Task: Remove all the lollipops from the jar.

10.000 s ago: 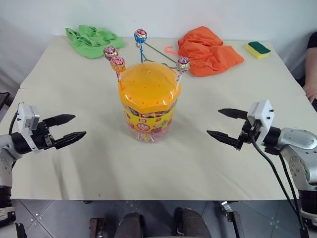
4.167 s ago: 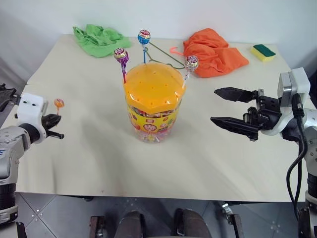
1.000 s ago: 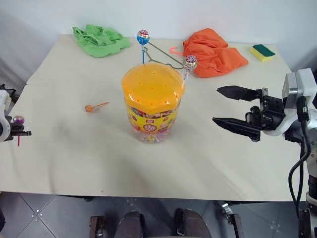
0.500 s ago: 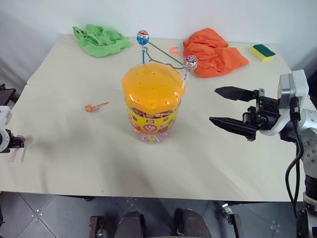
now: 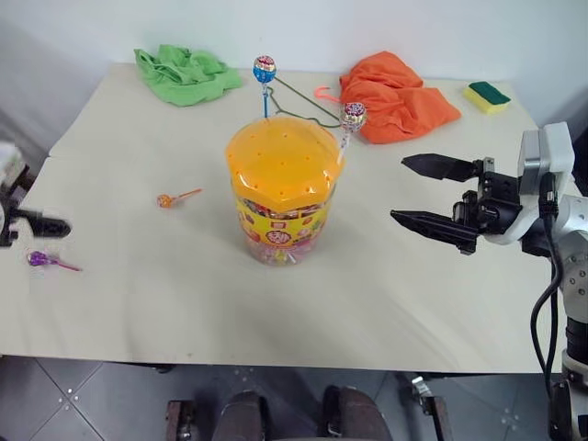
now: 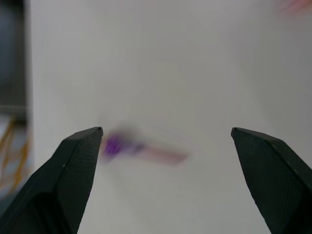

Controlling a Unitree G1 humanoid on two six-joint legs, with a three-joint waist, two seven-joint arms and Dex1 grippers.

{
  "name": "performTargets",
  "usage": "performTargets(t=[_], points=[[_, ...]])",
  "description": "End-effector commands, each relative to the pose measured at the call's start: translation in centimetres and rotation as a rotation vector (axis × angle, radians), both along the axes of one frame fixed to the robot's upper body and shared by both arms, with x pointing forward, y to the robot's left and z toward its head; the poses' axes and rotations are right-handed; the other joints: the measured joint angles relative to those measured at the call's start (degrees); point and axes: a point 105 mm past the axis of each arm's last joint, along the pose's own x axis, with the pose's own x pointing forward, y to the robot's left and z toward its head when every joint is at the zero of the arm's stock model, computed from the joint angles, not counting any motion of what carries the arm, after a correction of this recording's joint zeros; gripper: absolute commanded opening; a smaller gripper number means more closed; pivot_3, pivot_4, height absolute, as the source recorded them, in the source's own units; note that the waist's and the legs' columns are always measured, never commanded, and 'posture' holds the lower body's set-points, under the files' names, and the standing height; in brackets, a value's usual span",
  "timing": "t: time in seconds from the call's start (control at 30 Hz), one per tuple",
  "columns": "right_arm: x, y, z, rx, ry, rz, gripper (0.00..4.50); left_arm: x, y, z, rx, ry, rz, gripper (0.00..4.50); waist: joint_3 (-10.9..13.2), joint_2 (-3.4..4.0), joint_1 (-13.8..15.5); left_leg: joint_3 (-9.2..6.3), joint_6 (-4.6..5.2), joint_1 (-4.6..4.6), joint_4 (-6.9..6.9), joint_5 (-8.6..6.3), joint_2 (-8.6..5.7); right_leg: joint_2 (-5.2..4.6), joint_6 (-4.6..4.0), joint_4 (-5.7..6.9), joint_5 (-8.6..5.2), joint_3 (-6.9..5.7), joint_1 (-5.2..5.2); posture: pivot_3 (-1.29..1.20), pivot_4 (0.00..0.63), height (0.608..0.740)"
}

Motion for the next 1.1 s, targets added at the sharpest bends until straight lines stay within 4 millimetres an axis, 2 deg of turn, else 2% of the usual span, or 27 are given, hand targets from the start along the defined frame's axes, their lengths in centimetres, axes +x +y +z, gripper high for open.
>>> performTargets(t=[0.03,0.27,0.4,0.53,0.83,1.0,1.1], points=[[-0.8,0.5,1.4,-0.027,-0.083,0.014,4.50,0.8,-4.9,5.1,-0.055,-0.329,-0.336,4.48,0.00,0.01,0.02,-0.02,0.00,0.00,0.04,0.00,-0.02,-0.04,0.00,0.02,0.00,0.01,0.01,0.00,0.150,0.740],[-1.3,0.8,2.4,-0.008,-0.118,0.011,4.50,2.7,-12.8,7.3,-0.202,-0.712,-0.889,4.48,-0.01,0.02,-0.25,0.00,0.01,0.01,0.11,0.00,-0.02,-0.01,0.00,0.14,0.00,-0.02,0.00,0.00,0.150,0.740],[-1.6,0.7,2.4,-0.006,-0.132,-0.018,4.50,4.5,-15.8,7.5,-0.304,-0.763,-1.032,4.48,0.00,0.01,-0.05,-0.02,0.03,-0.03,0.20,-0.02,-0.06,-0.03,0.00,0.18,0.00,-0.07,0.01,0.00,0.150,0.740],[-2.2,0.4,2.2,0.000,-0.137,-0.062,4.50,6.5,-17.5,6.8,-0.334,-0.691,-1.061,4.48,-0.01,0.01,-0.26,-0.02,0.08,-0.01,0.21,-0.04,-0.08,-0.05,0.01,0.23,0.00,-0.07,0.00,0.00,0.150,0.740],[-3.6,0.0,2.2,0.029,-0.158,-0.121,4.50,9.3,-20.8,7.5,-0.359,-0.656,-1.145,4.48,0.00,0.01,-0.18,-0.02,0.10,-0.03,0.21,-0.05,-0.11,-0.06,0.01,0.21,0.01,-0.08,0.00,0.00,0.150,0.740],[-4.5,0.0,2.8,0.083,-0.154,-0.132,4.50,9.7,-22.8,7.7,-0.363,-0.639,-1.218,4.48,0.00,0.00,-0.19,-0.04,0.11,-0.05,0.23,-0.06,-0.13,-0.07,0.02,0.20,0.01,-0.10,0.01,0.00,0.150,0.740],[-4.8,0.0,2.8,0.094,-0.151,-0.146,4.50,9.6,-23.0,7.7,-0.354,-0.633,-1.239,3.57,0.00,0.00,-0.35,-0.05,0.11,-0.05,0.22,-0.06,-0.12,-0.06,0.02,0.19,0.01,-0.11,0.01,0.00,0.150,0.740]])
